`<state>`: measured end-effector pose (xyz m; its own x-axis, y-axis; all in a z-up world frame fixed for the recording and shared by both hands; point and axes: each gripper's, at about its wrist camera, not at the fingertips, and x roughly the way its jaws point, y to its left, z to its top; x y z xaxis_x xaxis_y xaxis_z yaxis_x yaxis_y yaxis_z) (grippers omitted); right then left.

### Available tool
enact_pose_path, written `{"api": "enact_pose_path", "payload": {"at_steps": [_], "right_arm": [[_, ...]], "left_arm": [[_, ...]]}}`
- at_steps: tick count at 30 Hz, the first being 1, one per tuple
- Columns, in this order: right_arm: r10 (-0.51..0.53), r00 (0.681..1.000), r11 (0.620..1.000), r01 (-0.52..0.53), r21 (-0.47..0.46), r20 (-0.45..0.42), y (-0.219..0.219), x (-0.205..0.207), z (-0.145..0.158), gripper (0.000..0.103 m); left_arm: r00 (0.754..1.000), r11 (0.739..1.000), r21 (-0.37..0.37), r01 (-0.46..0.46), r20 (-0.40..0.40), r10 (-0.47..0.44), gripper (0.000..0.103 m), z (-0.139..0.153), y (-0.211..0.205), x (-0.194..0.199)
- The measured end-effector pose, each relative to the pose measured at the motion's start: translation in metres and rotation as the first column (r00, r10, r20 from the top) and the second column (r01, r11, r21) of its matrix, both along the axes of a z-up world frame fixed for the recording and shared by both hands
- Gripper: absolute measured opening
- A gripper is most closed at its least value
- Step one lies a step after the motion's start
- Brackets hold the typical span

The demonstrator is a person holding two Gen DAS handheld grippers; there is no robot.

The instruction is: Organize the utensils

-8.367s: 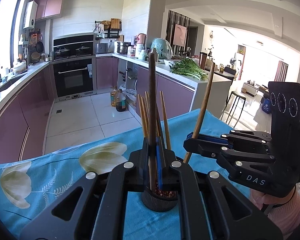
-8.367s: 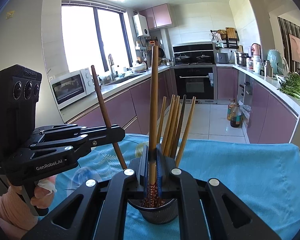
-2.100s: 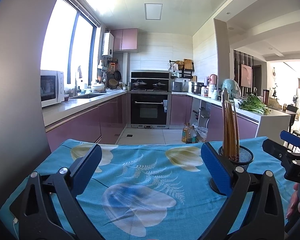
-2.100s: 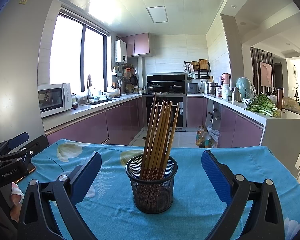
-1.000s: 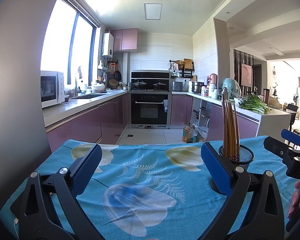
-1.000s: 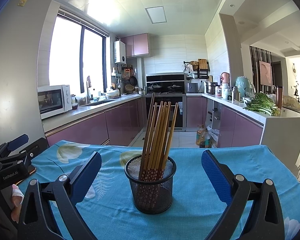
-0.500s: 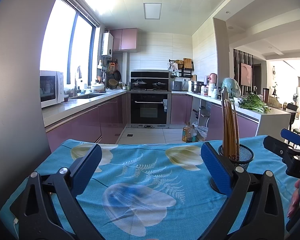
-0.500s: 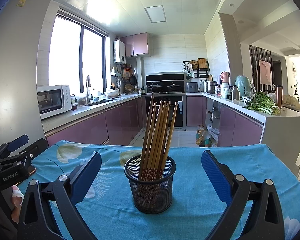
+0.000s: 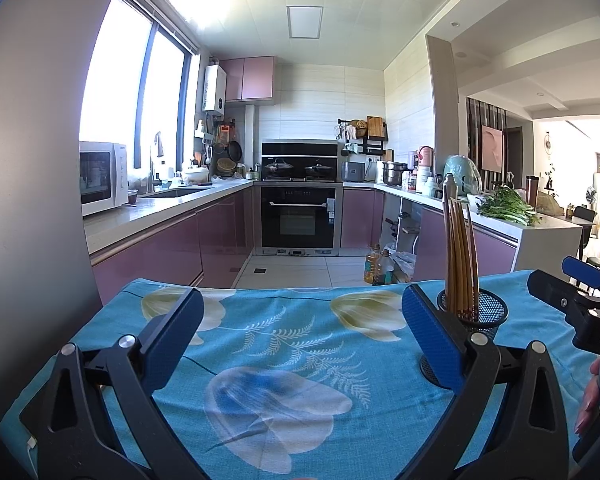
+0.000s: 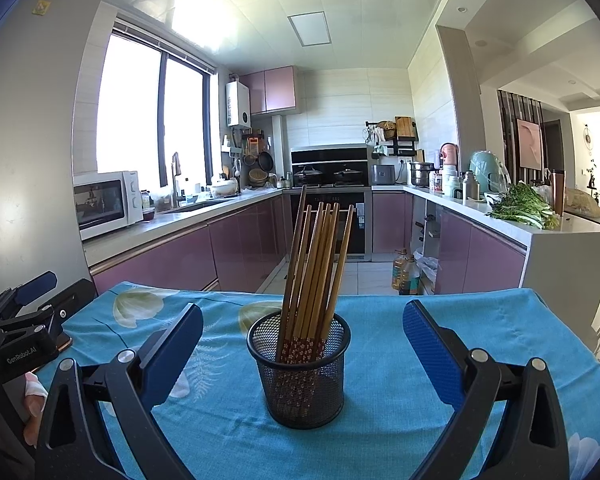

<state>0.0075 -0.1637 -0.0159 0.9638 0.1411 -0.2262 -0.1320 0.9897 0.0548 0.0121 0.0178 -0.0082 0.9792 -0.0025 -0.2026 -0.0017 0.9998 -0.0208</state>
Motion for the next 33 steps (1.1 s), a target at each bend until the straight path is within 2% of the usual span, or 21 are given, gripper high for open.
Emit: {"api": "enact_pose_path", "payload": {"at_steps": [33], "right_arm": [[-0.005,1.0,1.0,0.005,-0.001,0.002,-0.002,0.002,-0.0012,0.097]], "left_arm": [[1.0,1.0,0.0,0.0,-0.001,0.0,0.097,0.0006,-0.0006,-0.0003]]}}
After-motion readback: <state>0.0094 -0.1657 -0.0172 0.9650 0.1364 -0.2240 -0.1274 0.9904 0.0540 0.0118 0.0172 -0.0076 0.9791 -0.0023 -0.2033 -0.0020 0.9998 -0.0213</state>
